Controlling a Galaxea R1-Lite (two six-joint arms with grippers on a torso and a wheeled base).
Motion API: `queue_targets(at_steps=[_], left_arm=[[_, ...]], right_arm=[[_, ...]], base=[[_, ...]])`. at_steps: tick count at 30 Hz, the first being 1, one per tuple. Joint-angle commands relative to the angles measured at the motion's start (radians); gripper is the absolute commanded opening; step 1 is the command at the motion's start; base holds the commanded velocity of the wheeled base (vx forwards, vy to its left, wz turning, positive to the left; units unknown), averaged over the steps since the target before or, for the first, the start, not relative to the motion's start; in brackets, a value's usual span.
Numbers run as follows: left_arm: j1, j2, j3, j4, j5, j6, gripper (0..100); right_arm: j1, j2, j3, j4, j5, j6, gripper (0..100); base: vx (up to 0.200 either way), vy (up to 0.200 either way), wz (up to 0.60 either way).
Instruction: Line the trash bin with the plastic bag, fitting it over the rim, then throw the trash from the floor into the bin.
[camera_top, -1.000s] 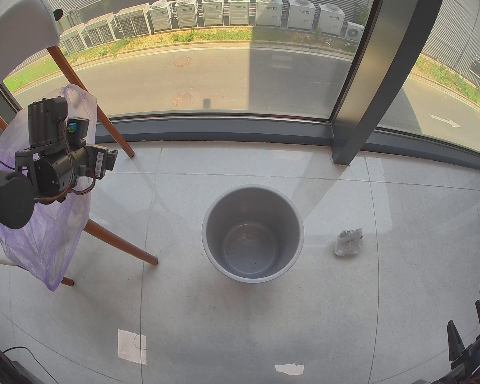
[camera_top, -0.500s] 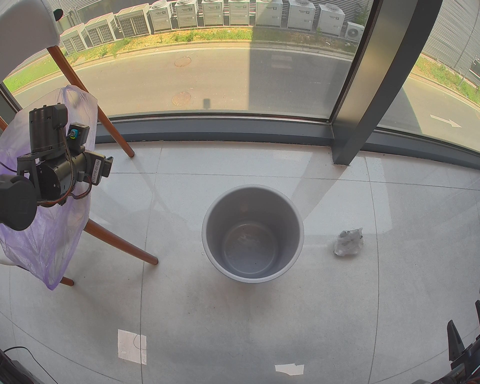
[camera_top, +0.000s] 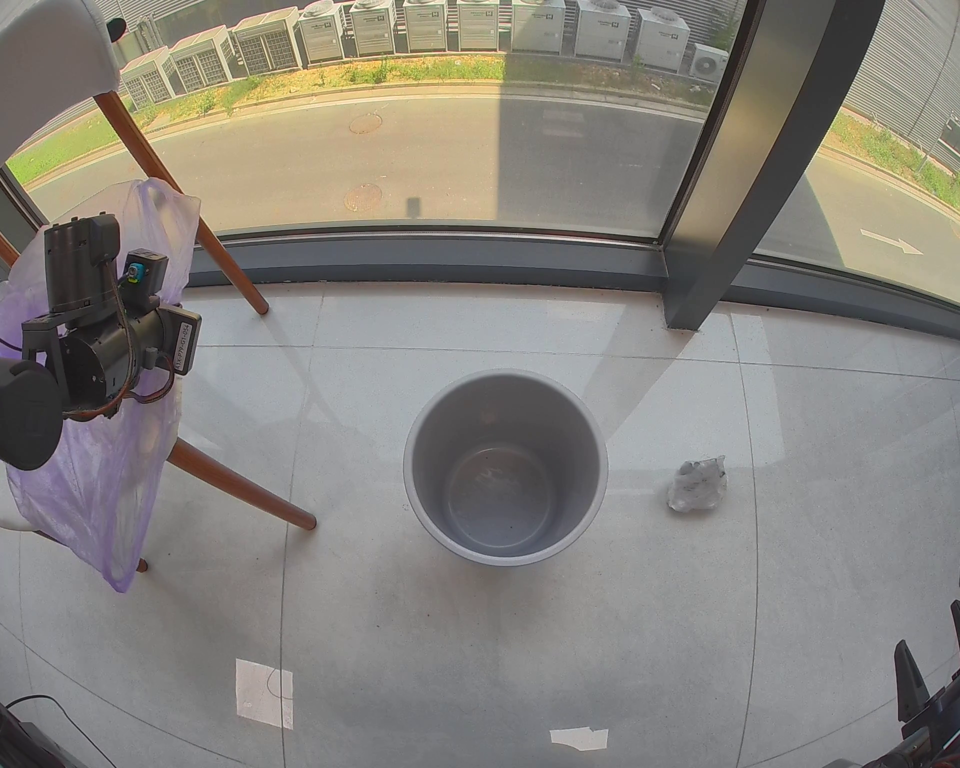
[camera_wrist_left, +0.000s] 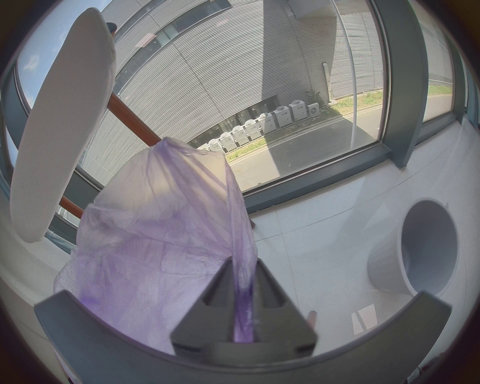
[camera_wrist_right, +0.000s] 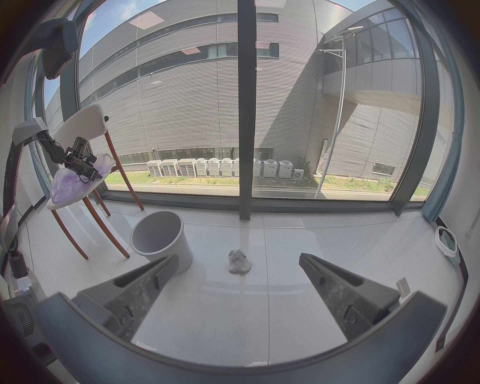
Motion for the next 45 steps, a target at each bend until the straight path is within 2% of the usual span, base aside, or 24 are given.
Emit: queue_targets(at_steps=[1, 8, 11, 15, 16, 17, 21, 24, 27, 29, 33, 36, 40, 41, 45], left_arm=[[0.003, -0.064, 0.027, -0.006, -0.020, -0.002, 0], [0.007, -0.231, 0.125, 0.000, -0.068, -0.010, 0], [0.049, -0.296, 0.142, 0.003, -0.109, -0.012, 0], [0.121, -0.375, 0.174, 0.003, -0.250, -0.012, 0], [0.132, -0.395, 0.182, 0.002, -0.310, -0.012, 0], [0.127, -0.405, 0.186, -0.004, -0.361, -0.010, 0], [0.112, -0.408, 0.179, -0.006, -0.477, -0.015, 0], [0.050, -0.398, 0.151, -0.006, -0.574, -0.056, 0], [-0.013, -0.377, 0.123, -0.008, -0.609, -0.122, 0], [-0.121, -0.320, 0.077, -0.038, -0.608, -0.237, 0], [-0.226, -0.230, 0.008, -0.136, -0.557, -0.372, 0], [-0.287, -0.165, -0.039, -0.193, -0.520, -0.404, 0], [-0.394, -0.102, -0.108, -0.212, -0.514, -0.426, 0], [-0.394, -0.102, -0.108, -0.212, -0.514, -0.426, 0], [-0.529, -0.050, -0.147, -0.204, -0.511, -0.444, 0]], right_arm=[[0.000, -0.016, 0.017, 0.000, 0.001, 0.001, 100], [0.000, -0.016, 0.017, 0.000, 0.001, 0.001, 100], [0.000, -0.016, 0.018, 0.000, 0.001, 0.001, 100], [0.000, -0.016, 0.017, 0.000, 0.001, 0.001, 100], [0.000, -0.016, 0.017, 0.000, 0.001, 0.001, 100], [0.000, -0.016, 0.017, 0.000, 0.001, 0.001, 100], [0.000, -0.016, 0.017, 0.000, 0.001, 0.000, 100], [0.000, -0.016, 0.017, 0.000, 0.001, 0.001, 100], [0.000, -0.016, 0.017, 0.000, 0.001, 0.001, 100], [0.000, -0.016, 0.018, 0.000, -0.001, 0.004, 100], [0.000, -0.016, 0.017, 0.000, -0.001, 0.006, 100], [0.000, -0.016, 0.018, 0.000, -0.002, 0.006, 100], [0.000, -0.016, 0.018, -0.002, -0.001, 0.006, 100], [0.000, -0.016, 0.018, -0.002, -0.001, 0.006, 100], [0.000, -0.016, 0.018, 0.000, 0.007, 0.001, 100]], base=[[0.000, 0.000, 0.00], [0.000, 0.000, 0.00], [0.000, 0.000, 0.00], [0.000, 0.000, 0.00], [0.000, 0.000, 0.00], [0.000, 0.000, 0.00], [0.000, 0.000, 0.00], [0.000, 0.000, 0.00], [0.000, 0.000, 0.00], [0.000, 0.000, 0.00], [0.000, 0.000, 0.00], [0.000, 0.000, 0.00], [0.000, 0.000, 0.00], [0.000, 0.000, 0.00], [0.000, 0.000, 0.00]])
